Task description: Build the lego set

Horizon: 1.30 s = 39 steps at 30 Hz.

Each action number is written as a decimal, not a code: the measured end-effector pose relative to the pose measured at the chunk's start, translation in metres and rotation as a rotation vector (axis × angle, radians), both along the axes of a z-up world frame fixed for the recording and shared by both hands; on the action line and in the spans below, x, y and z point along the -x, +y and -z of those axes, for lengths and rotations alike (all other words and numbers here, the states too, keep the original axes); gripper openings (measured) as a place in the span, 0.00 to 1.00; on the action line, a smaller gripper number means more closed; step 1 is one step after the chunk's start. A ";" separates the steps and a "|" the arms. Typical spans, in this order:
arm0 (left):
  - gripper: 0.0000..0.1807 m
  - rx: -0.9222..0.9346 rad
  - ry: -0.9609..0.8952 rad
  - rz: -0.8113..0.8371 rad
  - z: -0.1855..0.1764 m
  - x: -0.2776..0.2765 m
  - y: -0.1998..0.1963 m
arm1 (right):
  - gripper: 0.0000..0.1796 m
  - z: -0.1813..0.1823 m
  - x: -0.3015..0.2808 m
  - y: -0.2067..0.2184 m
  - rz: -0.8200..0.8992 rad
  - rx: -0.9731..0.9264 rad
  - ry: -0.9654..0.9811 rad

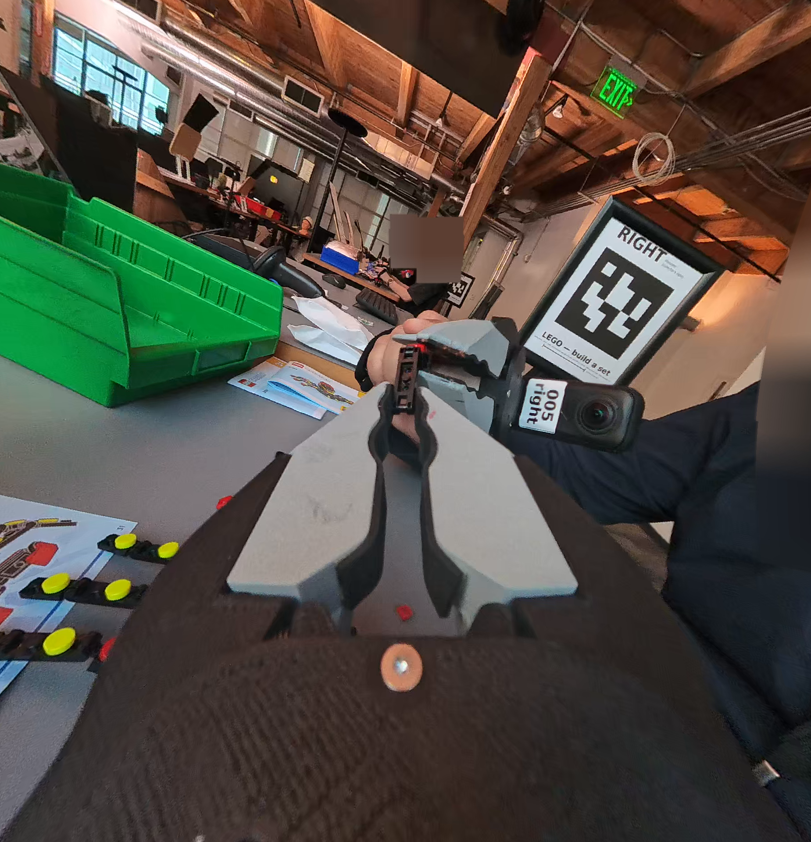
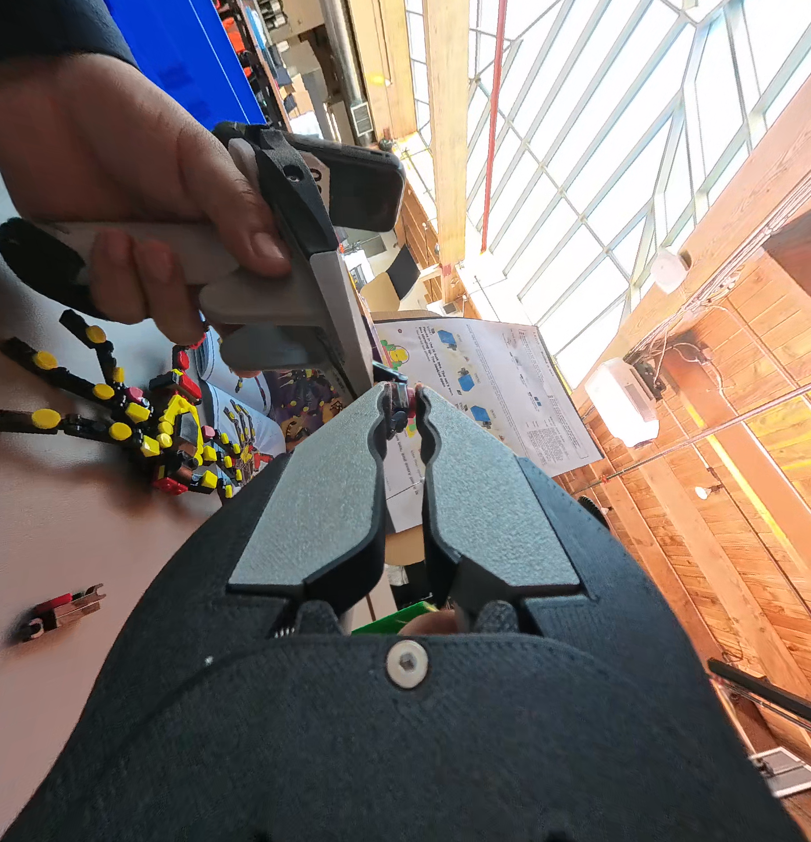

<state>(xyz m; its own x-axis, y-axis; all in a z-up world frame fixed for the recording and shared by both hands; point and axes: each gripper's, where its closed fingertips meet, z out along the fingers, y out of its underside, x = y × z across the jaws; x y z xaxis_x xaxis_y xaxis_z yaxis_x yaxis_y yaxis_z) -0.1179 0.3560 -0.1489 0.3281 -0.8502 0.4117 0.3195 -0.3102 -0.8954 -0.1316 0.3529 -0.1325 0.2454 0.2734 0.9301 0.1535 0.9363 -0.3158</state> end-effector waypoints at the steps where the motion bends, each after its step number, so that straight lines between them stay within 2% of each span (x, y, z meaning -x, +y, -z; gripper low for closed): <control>1: 0.03 -0.013 0.005 0.001 -0.001 0.000 -0.001 | 0.03 -0.001 0.000 -0.001 -0.004 -0.007 0.004; 7: 0.08 -0.037 -0.075 0.053 -0.018 0.007 -0.008 | 0.03 -0.011 -0.008 -0.009 -0.033 -0.077 0.066; 14: 0.09 -0.090 -0.053 0.143 -0.025 -0.004 -0.027 | 0.03 -0.010 -0.006 -0.023 -0.057 -0.240 0.091; 16: 0.03 -0.107 -0.043 0.156 -0.025 -0.007 -0.031 | 0.03 -0.011 -0.006 -0.033 -0.090 -0.265 0.121; 17: 0.03 -0.137 -0.029 0.149 -0.025 -0.007 -0.033 | 0.03 -0.011 -0.006 -0.034 -0.092 -0.273 0.126; 20: 0.03 -0.249 0.091 0.087 -0.024 -0.007 -0.034 | 0.04 -0.011 -0.006 -0.035 -0.110 -0.227 0.122; 25: 0.03 -0.492 0.364 -0.050 -0.022 -0.007 -0.037 | 0.12 -0.015 -0.008 -0.035 -0.140 -0.140 0.134; 29: 0.03 -0.544 0.447 -0.065 -0.020 -0.009 -0.040 | 0.11 -0.013 -0.007 -0.038 -0.140 -0.172 0.123; 30: 0.03 -0.556 0.469 -0.068 -0.019 -0.009 -0.040 | 0.98 -0.011 -0.006 -0.039 -0.138 -0.184 0.108; 32: 0.03 -0.571 0.510 -0.065 -0.016 -0.008 -0.041 | 0.95 -0.004 -0.003 -0.040 -0.138 -0.211 0.068; 33: 0.03 -0.571 0.527 -0.063 -0.014 -0.008 -0.041 | 0.04 -0.002 -0.002 -0.040 -0.135 -0.218 0.054; 37: 0.03 -0.527 0.596 -0.046 -0.004 -0.003 -0.037 | 0.05 0.008 0.002 -0.035 -0.113 -0.223 -0.027; 39: 0.03 -0.525 0.687 -0.039 0.004 0.001 -0.035 | 0.05 0.016 0.006 -0.034 -0.094 -0.251 -0.076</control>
<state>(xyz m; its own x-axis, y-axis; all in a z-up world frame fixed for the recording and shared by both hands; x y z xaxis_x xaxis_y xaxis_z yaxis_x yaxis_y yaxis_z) -0.1189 0.3208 -0.1528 0.3932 -0.8576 -0.3316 -0.3432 0.1977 -0.9182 -0.1377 0.3192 -0.1488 0.1564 0.0505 0.9864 0.0766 0.9951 -0.0631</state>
